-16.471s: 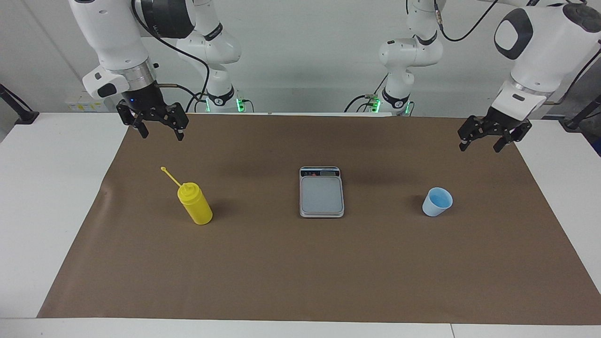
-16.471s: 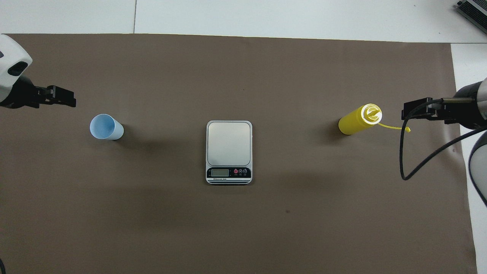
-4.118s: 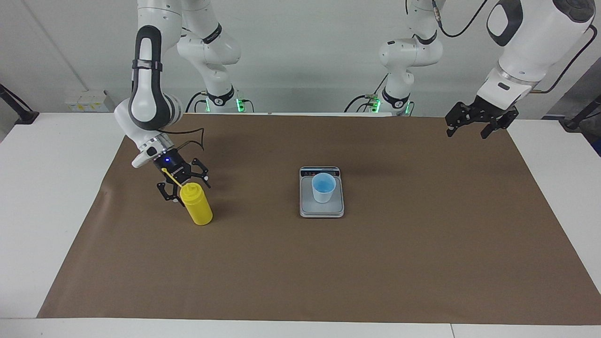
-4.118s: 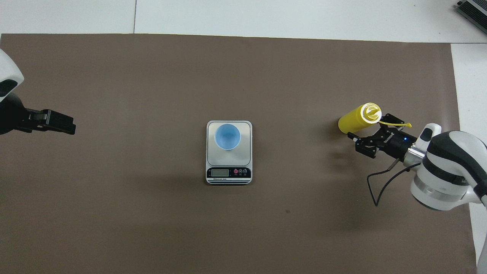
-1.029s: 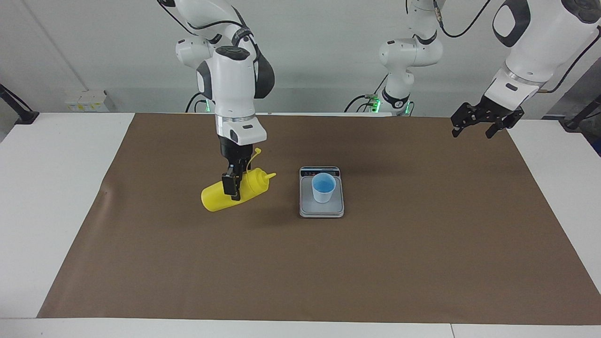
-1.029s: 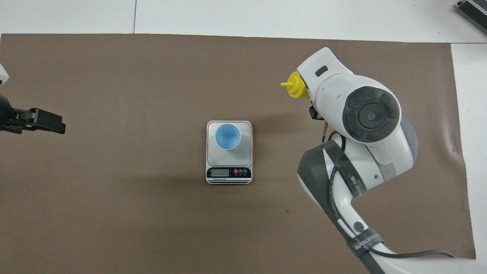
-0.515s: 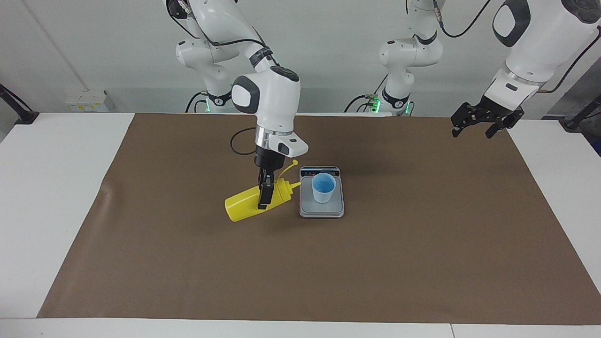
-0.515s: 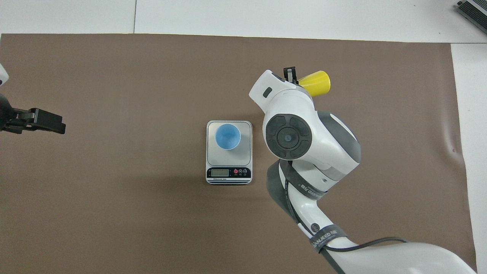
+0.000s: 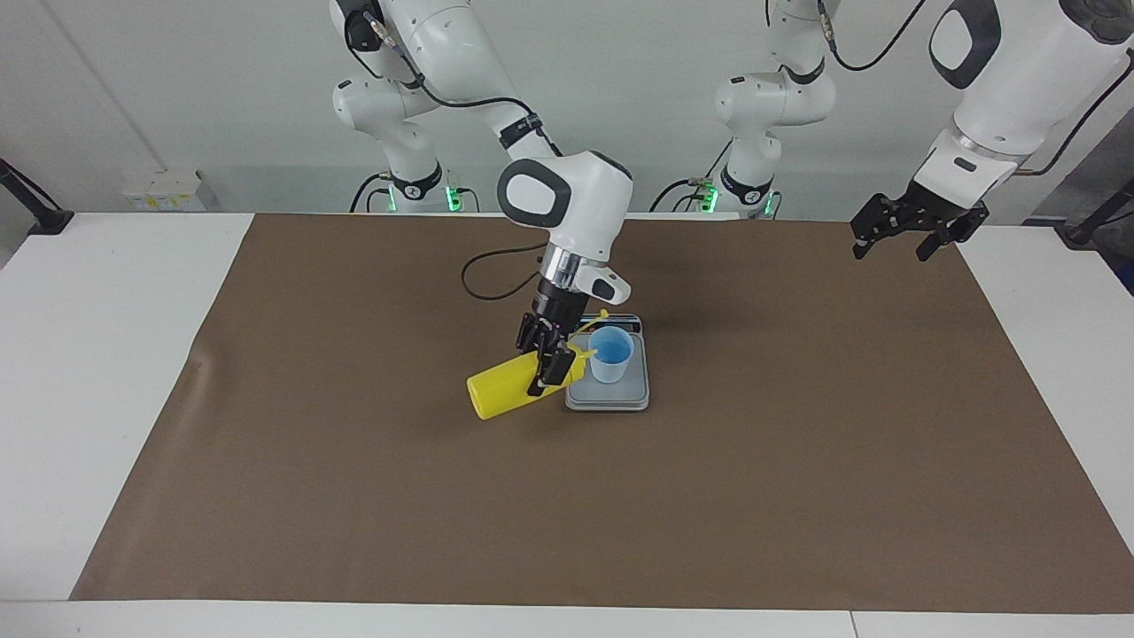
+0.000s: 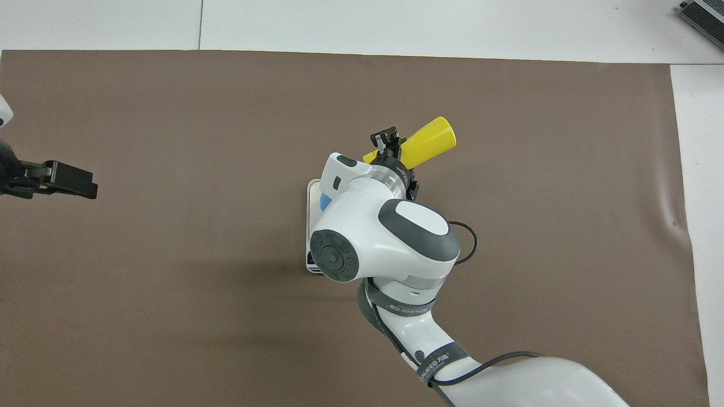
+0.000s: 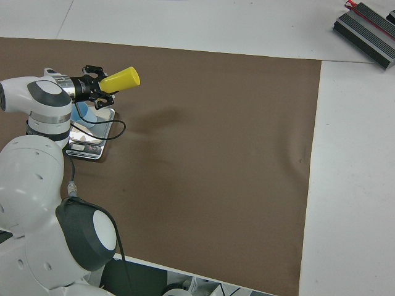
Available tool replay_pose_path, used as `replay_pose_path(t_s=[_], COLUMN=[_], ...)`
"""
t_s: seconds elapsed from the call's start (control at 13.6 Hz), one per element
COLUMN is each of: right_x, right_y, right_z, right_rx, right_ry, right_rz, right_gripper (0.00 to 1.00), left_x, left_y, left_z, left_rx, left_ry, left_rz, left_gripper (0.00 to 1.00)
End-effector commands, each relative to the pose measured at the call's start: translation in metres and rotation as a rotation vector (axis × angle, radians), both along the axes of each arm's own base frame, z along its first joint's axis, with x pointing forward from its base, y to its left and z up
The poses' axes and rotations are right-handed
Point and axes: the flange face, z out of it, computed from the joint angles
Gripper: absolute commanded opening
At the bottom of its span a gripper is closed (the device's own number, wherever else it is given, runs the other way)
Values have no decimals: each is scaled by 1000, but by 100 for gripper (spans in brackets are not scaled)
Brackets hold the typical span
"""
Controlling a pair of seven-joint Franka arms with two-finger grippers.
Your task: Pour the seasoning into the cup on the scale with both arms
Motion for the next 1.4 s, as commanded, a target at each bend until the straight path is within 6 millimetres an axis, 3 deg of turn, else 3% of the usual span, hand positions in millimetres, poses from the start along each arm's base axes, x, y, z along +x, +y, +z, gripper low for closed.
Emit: replay_pose_path(t_s=[0.0, 0.37, 0.51, 1.32], right_x=[1, -16, -28, -34], right_y=[12, 22, 36, 33], right_z=[1, -7, -3, -7], right_rx=[-72, -170, -234, -284], right_ry=[-76, -96, -144, -175], right_rz=[20, 54, 106, 166], right_gripper=[0, 0, 0, 0], left_x=[-9, -10, -9, -9], left_y=[2, 2, 2, 2], left_z=[0, 1, 1, 1], left_rx=[-14, -14, -14, -14], left_ry=[1, 0, -2, -2], left_rz=[4, 4, 4, 4], left_gripper=[100, 100, 100, 100])
